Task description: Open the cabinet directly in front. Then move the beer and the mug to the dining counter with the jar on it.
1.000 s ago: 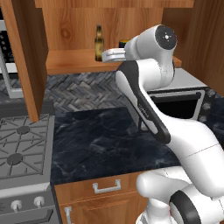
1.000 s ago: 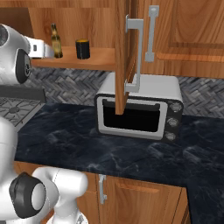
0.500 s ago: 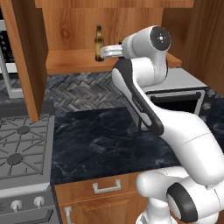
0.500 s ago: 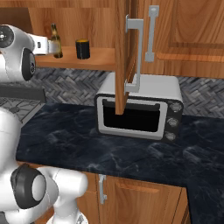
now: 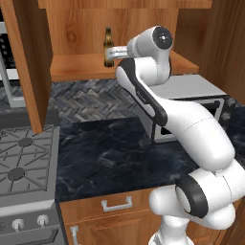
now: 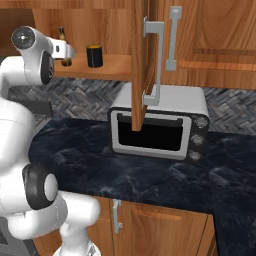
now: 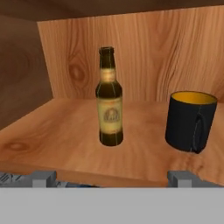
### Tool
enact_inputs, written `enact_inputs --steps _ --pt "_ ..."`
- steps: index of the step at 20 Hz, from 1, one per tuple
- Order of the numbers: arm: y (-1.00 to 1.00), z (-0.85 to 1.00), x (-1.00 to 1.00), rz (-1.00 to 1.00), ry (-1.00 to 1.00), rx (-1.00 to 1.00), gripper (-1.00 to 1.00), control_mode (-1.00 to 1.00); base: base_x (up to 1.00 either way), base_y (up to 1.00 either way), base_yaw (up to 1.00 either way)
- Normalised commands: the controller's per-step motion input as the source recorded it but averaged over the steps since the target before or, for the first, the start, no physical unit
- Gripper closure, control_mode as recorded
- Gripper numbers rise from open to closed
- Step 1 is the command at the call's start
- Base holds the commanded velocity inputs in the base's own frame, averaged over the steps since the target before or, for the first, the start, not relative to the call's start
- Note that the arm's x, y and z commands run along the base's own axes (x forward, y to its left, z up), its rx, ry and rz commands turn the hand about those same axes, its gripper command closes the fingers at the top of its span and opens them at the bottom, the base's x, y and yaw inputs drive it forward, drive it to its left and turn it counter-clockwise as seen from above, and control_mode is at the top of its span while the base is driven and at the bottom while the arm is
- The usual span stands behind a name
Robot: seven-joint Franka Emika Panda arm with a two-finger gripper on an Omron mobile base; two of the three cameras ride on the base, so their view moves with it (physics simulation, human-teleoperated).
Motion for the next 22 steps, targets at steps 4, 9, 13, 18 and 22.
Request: enact_inputs --steps 4,9,13,18,22 --pt "0.18 0.00 0.49 -0.02 0.07 0.00 -1.00 -1.00 0.00 0.00 0.00" --pt "0.13 0.00 0.42 -0.02 0.02 0.00 -1.00 -1.00 0.00 0.00 0.00" --pt "0.00 0.00 0.27 0.00 0.00 0.00 -1.00 -1.00 0.00 0.00 0.00" --pt "0.00 0.00 0.23 0.00 0.00 0.00 -1.00 -1.00 0.00 0.00 0.00" --pt "0.07 0.00 0.30 0.00 0.00 0.00 -1.00 -1.00 0.00 0.00 0.00"
